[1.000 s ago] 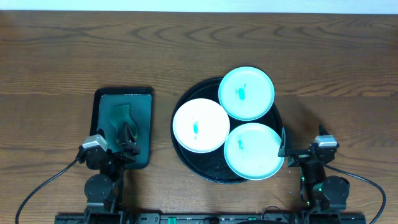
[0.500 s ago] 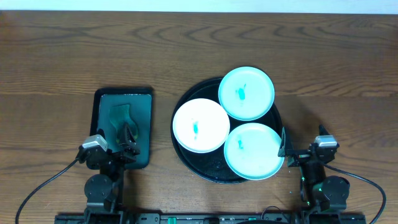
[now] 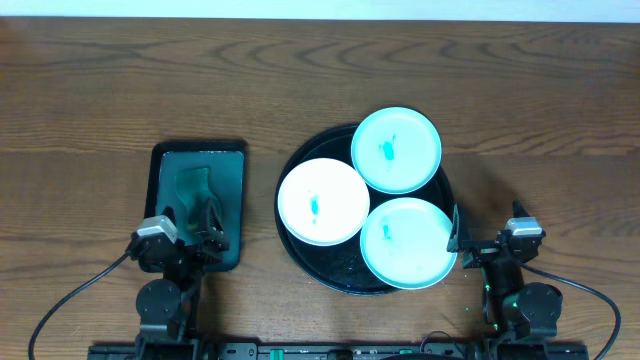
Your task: Clean dirty plates on tray and stack at the side
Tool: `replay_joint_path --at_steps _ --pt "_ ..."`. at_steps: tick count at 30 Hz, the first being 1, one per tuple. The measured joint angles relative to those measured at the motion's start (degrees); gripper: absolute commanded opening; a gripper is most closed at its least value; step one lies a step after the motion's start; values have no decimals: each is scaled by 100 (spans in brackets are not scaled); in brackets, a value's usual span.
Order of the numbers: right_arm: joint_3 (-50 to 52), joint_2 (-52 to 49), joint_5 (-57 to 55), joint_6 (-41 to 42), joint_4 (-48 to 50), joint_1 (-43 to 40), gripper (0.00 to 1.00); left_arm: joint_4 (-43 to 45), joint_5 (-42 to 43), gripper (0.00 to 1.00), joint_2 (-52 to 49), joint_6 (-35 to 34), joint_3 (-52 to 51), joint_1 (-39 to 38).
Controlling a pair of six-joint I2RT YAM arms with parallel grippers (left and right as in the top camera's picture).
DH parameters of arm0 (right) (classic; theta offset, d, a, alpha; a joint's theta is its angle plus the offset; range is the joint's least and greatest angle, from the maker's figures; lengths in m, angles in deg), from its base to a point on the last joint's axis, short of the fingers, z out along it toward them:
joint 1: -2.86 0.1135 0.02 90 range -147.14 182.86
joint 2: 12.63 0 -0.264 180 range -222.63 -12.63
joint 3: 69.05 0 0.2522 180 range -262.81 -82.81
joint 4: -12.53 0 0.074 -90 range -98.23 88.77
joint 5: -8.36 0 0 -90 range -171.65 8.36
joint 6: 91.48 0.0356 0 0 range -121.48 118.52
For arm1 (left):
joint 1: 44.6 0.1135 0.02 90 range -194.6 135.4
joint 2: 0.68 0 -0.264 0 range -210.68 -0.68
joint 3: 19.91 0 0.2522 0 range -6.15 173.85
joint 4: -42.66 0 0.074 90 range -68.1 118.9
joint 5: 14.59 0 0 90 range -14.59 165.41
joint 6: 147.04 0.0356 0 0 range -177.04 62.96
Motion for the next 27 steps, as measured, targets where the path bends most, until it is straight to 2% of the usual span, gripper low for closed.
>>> replay_joint_path --at_steps 4,7,13,17,22,25,27 --pt "0 -2 2 0 -2 0 99 -313 76 80 -520 -170 173 0" --pt "0 0 2 0 0 0 99 -437 72 80 -1294 -201 389 0" --pt "0 0 0 0 0 0 99 -870 37 80 -3517 -210 2002 0" --pt "-2 0 0 0 0 0 99 -1888 33 80 -5217 -210 3707 0" --pt "-2 -2 -2 0 0 0 99 -4011 33 80 -7031 -142 5858 0" --pt "0 -2 0 0 -4 0 99 -5136 42 80 -7853 -9 6913 0" --pt "-2 -2 -2 0 -2 0 99 -5464 72 80 -8126 13 7239 0"
